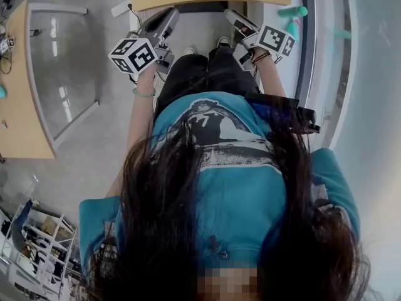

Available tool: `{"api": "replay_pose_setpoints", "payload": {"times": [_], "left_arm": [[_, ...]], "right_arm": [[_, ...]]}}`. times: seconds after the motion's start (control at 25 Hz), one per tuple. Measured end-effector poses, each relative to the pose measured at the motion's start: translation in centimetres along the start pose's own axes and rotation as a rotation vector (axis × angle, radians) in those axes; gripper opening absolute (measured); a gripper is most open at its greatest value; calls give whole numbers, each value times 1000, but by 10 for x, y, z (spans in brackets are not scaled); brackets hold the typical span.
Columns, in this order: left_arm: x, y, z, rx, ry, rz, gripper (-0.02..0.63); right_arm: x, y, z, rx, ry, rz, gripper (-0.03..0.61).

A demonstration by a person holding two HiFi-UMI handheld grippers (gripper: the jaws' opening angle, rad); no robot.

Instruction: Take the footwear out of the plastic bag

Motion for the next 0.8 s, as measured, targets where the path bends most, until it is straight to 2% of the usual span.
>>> {"api": "replay_pose_setpoints", "payload": {"times": [0.04, 0.12, 0.24, 0.32, 0.44, 0.56, 0.68, 0.8], "left_arm": [[-17, -1, -16, -10, -10, -2, 6], [-48, -11, -38, -24, -17, -4, 3], [-67, -22, -48, -2, -11, 2, 2], [-66, -7, -37, 17, -8, -5, 2], [-60, 9, 3, 27, -3, -9, 2], [-61, -34, 26, 26, -5, 18, 2], [-57, -85, 5, 30, -9, 31, 2], [-49, -101, -16, 33, 4, 25, 2]], "right_arm": [[15, 14, -7, 2, -3, -6, 125], [40, 35, -27, -4, -10, -9, 94], [58, 41, -41, -27, -17, 3, 74], [45, 47, -29, -31, -15, 12, 64], [-3, 43, -23, -29, -3, 27, 44], [-19, 9, -63, -31, 4, 38, 34], [13, -24, -98, -49, 7, 29, 29], [35, -35, -107, -62, 14, 17, 29]]}}
Point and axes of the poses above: the fingertips, and each gripper's own axes: x backward along the fingers, z to its left, y out of its top, the point moved 1 cm from there along x, backward along the fingers, and after that the axes turned 2 degrees about -y, right-handed, at the moved point
